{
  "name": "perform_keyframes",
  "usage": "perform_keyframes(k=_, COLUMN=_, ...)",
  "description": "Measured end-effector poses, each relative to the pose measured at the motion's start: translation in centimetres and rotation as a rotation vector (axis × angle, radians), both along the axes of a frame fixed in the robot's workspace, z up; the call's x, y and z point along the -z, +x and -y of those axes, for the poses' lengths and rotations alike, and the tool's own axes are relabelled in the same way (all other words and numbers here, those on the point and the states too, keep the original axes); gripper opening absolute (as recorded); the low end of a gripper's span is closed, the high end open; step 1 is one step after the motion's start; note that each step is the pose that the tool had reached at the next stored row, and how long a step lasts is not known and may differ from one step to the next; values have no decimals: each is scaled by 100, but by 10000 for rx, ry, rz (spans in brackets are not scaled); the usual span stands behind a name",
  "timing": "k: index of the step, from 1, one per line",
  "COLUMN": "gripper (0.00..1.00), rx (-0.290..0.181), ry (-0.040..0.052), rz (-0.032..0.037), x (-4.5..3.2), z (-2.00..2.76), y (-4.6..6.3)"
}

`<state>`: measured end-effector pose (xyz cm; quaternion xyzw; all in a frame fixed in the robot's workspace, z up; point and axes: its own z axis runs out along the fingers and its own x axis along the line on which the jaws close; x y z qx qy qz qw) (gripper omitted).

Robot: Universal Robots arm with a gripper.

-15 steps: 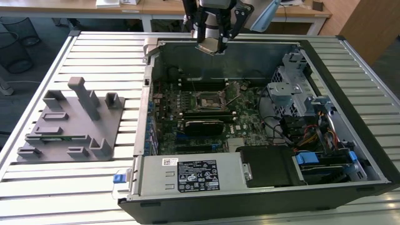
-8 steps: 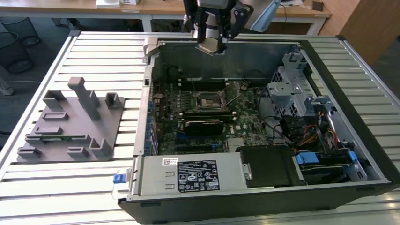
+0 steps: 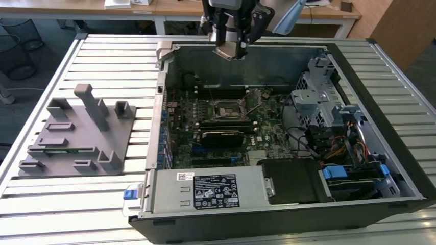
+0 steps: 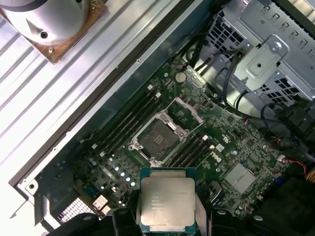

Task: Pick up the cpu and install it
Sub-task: 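Place the cpu into insertion slot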

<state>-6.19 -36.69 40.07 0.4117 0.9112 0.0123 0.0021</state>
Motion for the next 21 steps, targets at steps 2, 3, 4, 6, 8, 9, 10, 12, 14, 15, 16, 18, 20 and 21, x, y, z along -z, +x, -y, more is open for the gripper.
perform_keyframes(k=2, gripper=53, rx=302, ry=1, rz=1, x=3, z=-1, y=0)
perform_keyframes(k=3, gripper=53, rx=453, ry=0, rz=1, x=4, z=-1, y=0)
perform_keyframes(k=4, gripper=53, rx=610, ry=1, rz=1, x=5, z=-1, y=0)
perform_keyframes(k=6, gripper=53, rx=898, ry=0, rz=0, x=8, z=-3, y=0)
perform_keyframes(k=8, gripper=53, rx=1188, ry=1, rz=1, x=10, z=-4, y=0)
perform_keyframes(k=9, gripper=53, rx=1330, ry=0, rz=0, x=11, z=-5, y=0)
perform_keyframes(k=10, gripper=53, rx=1468, ry=0, rz=0, x=12, z=-6, y=0)
perform_keyframes(k=12, gripper=53, rx=1729, ry=0, rz=0, x=14, z=-9, y=0)
perform_keyframes(k=14, gripper=53, rx=1950, ry=1, rz=0, x=16, z=-13, y=0)
perform_keyframes(k=15, gripper=53, rx=2056, ry=0, rz=0, x=17, z=-15, y=0)
perform_keyframes(k=16, gripper=53, rx=2160, ry=0, rz=0, x=17, z=-17, y=0)
perform_keyframes(k=18, gripper=53, rx=2347, ry=1, rz=0, x=18, z=-17, y=0)
perform_keyframes(k=20, gripper=53, rx=2532, ry=0, rz=0, x=19, z=-20, y=0)
perform_keyframes(k=21, gripper=53, rx=2610, ry=0, rz=0, x=20, z=-20, y=0)
